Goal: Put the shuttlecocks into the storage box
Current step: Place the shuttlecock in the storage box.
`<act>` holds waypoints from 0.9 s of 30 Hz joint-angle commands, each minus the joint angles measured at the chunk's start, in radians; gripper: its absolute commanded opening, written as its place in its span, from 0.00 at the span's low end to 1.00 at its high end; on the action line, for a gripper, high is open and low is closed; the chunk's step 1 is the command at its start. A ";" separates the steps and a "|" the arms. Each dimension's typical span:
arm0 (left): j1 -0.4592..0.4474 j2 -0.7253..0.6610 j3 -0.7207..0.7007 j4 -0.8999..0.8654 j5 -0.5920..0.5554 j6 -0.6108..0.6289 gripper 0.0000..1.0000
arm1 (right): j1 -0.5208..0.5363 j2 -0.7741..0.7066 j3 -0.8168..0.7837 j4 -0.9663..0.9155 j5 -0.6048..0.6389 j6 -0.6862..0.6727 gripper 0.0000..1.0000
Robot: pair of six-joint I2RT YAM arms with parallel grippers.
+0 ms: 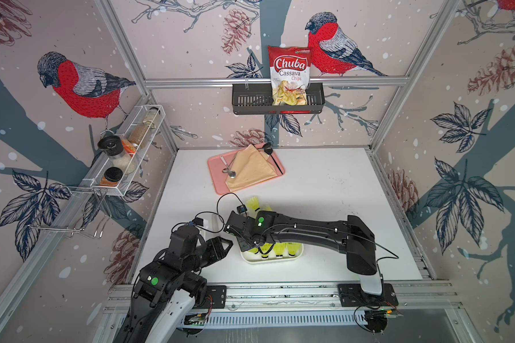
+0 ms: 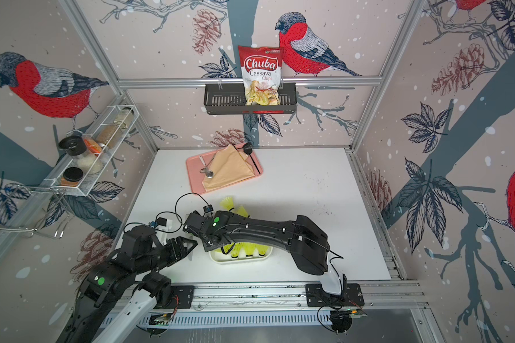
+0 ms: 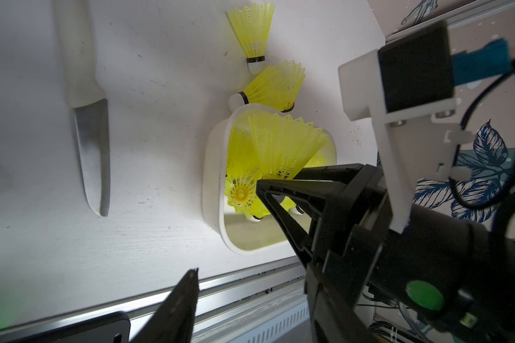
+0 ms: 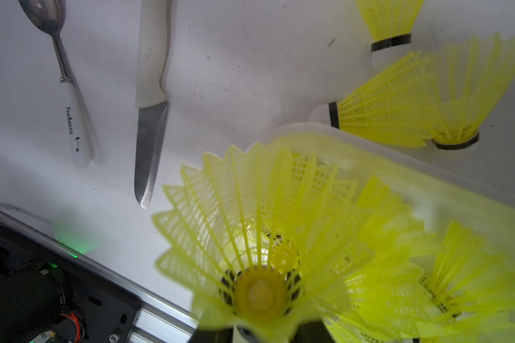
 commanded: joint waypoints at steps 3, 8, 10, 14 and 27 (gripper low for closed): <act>0.002 -0.009 -0.010 0.002 0.015 -0.012 0.60 | 0.003 0.023 0.026 -0.018 0.016 -0.017 0.26; 0.002 -0.021 -0.016 -0.009 0.018 -0.016 0.60 | 0.007 0.036 0.023 -0.015 0.017 -0.018 0.26; 0.002 -0.021 -0.016 -0.009 0.018 -0.017 0.60 | 0.007 0.041 0.023 -0.015 0.016 -0.020 0.26; 0.002 -0.016 -0.014 -0.003 0.017 -0.019 0.60 | 0.007 0.045 0.023 -0.015 0.010 -0.021 0.26; 0.003 0.004 -0.012 0.019 0.020 -0.013 0.60 | 0.021 0.025 0.017 -0.048 0.009 -0.009 0.42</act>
